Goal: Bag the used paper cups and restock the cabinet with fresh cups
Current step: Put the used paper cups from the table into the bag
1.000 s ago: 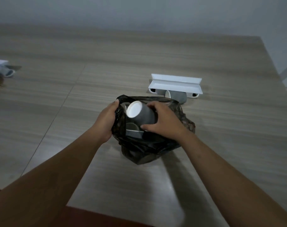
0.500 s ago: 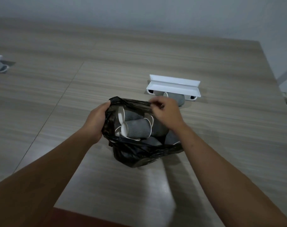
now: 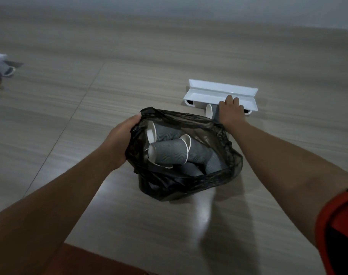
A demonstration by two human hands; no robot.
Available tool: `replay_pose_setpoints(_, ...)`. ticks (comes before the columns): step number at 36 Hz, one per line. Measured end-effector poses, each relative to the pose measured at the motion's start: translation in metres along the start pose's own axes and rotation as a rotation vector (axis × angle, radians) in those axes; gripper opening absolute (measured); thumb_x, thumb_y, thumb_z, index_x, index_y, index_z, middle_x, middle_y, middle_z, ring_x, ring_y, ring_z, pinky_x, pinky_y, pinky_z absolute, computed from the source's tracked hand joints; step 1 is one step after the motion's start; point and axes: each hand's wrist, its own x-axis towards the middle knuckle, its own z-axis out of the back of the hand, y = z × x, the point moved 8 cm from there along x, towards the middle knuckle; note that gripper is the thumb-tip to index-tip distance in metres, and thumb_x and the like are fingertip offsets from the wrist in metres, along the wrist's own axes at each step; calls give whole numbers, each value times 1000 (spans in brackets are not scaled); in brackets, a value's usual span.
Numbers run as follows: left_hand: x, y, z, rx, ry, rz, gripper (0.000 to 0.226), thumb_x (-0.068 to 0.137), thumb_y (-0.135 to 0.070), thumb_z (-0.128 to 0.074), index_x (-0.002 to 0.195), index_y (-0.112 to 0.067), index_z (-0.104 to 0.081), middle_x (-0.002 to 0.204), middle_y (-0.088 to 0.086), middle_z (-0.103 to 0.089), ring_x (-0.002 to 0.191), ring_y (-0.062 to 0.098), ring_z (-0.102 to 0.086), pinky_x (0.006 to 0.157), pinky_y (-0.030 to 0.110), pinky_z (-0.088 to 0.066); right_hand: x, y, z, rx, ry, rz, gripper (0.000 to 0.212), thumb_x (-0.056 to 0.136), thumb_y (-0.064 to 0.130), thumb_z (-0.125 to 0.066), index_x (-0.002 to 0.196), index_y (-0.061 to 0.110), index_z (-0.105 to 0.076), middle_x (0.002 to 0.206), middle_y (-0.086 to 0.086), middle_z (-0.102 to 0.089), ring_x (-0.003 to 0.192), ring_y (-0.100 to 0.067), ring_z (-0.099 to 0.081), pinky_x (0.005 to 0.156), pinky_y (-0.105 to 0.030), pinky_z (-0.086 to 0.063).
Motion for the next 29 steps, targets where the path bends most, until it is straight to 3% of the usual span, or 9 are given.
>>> replay_pose_setpoints(4,-2,1,-3,6,24,8,35,98,-41,-51,108,-15,-73,103,4,-76,92,18,-73,79,34,-53,-7,11,-3,-73,-66,115,49,91,13,-52,139,15,-39,141,-17,-33,125,-39,-35,98,-49,-36)
replay_pose_setpoints(7,-3,2,-4,1,30,2,34,98,-40,-50,104,-16,-73,98,2,-77,86,15,-74,76,32,-53,-15,15,-9,-99,-121,155,52,92,16,-53,142,14,-36,144,-16,-35,122,-39,-39,93,-50,-40)
replay_pose_setpoints(12,-5,4,-6,-8,26,7,33,99,-39,-50,104,-15,-72,94,3,-77,82,15,-74,71,28,-55,-27,13,-14,-157,-216,163,45,81,8,-66,123,9,-51,122,-15,-54,102,-36,-54,76,-45,-49)
replay_pose_setpoints(14,-5,6,-6,-16,29,7,33,98,-39,-50,102,-15,-72,92,3,-77,81,16,-74,73,30,-54,-29,14,-13,-126,-217,193,40,82,6,-64,119,9,-51,117,-15,-56,102,-36,-55,79,-47,-48)
replay_pose_setpoints(17,-4,9,-7,-21,32,4,33,99,-39,-49,101,-15,-72,91,3,-77,81,16,-74,74,31,-54,-30,12,-15,-57,-157,219,47,88,4,-53,134,7,-42,127,-17,-51,115,-37,-48,91,-49,-41)
replay_pose_setpoints(21,-6,12,-10,-20,29,-2,32,99,-38,-50,102,-15,-72,92,2,-77,82,16,-74,73,30,-54,-34,-2,-14,-70,-104,127,46,92,6,-48,137,8,-38,135,-18,-46,123,-37,-42,97,-49,-37)
replay_pose_setpoints(25,-6,15,-4,1,-25,-6,34,97,-39,-54,108,-13,-72,98,6,-77,87,20,-72,80,35,-57,-44,-23,-11,225,-56,-88,46,91,20,-53,134,10,-43,134,-16,-47,125,-38,-42,97,-50,-39)
replay_pose_setpoints(27,-6,16,0,19,-37,-15,35,96,-40,-55,112,-14,-72,102,6,-76,89,21,-72,84,38,-56,-62,-41,-2,462,-121,-229,60,74,38,-68,125,12,-50,124,-13,-54,117,-36,-49,92,-48,-47)
replay_pose_setpoints(29,-5,18,2,31,-33,-22,33,97,-39,-54,111,-15,-71,101,4,-77,90,18,-73,83,34,-55,-82,-57,17,714,-256,-325,70,53,46,-71,114,14,-56,112,-9,-60,104,-31,-58,81,-46,-55)
